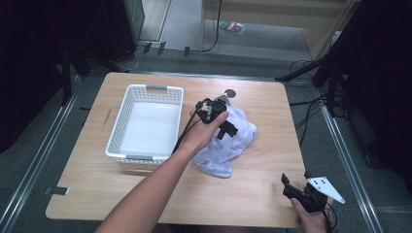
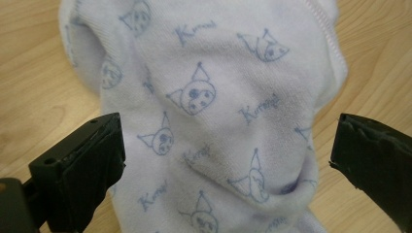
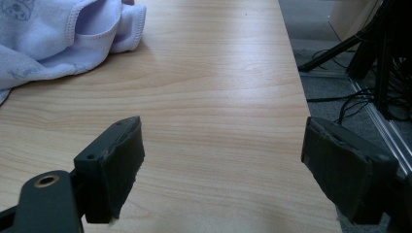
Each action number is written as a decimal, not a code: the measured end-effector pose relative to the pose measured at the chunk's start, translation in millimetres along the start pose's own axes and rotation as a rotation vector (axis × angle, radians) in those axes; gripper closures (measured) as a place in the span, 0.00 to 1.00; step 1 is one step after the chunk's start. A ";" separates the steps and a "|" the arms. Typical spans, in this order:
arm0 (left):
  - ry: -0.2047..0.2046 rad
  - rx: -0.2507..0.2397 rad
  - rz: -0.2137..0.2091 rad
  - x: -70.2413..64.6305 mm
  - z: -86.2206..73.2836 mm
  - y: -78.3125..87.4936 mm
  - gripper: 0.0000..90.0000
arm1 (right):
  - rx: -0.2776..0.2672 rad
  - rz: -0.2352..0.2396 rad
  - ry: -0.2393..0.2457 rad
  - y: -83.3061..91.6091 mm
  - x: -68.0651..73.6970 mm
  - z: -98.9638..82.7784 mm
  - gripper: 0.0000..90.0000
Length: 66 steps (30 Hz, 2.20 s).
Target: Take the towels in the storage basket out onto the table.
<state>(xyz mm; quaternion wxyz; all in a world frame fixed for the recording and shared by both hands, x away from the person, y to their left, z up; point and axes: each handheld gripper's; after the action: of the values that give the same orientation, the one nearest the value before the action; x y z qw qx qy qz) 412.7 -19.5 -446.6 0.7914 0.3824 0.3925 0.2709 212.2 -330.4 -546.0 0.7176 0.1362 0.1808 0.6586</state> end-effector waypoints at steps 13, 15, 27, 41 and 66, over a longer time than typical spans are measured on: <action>0.012 -0.060 0.051 27.2 -12.9 51.7 0.00 | 0.004 -0.003 -0.001 -0.3 0.3 0.1 0.18; 0.014 -0.073 0.058 30.7 -15.8 58.5 0.00 | 0.006 -0.004 -0.002 -0.3 0.3 0.1 0.18; 0.046 -0.152 0.075 64.2 -40.1 106.5 0.00 | 0.013 -0.007 -0.002 -0.8 0.5 0.4 0.18; 0.089 -0.185 0.151 103.2 -79.4 140.4 0.00 | 0.018 -0.008 -0.002 -1.5 0.5 0.7 0.18; 0.127 -0.300 0.218 142.8 -157.0 178.7 0.00 | 0.023 -0.011 -0.007 -1.9 0.3 0.8 0.18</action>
<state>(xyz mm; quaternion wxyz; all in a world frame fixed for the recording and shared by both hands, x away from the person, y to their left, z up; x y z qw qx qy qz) 337.5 246.4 -422.3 0.7792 0.2824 0.3529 0.4342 214.2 -330.2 -546.1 0.7202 0.1458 0.1867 0.6521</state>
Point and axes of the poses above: each handheld gripper's, and its own axes: y roughly backward along the jaws, z roughly out of its top, x roughly to its left, and after that the axes turned 15 degrees about -z, right-handed
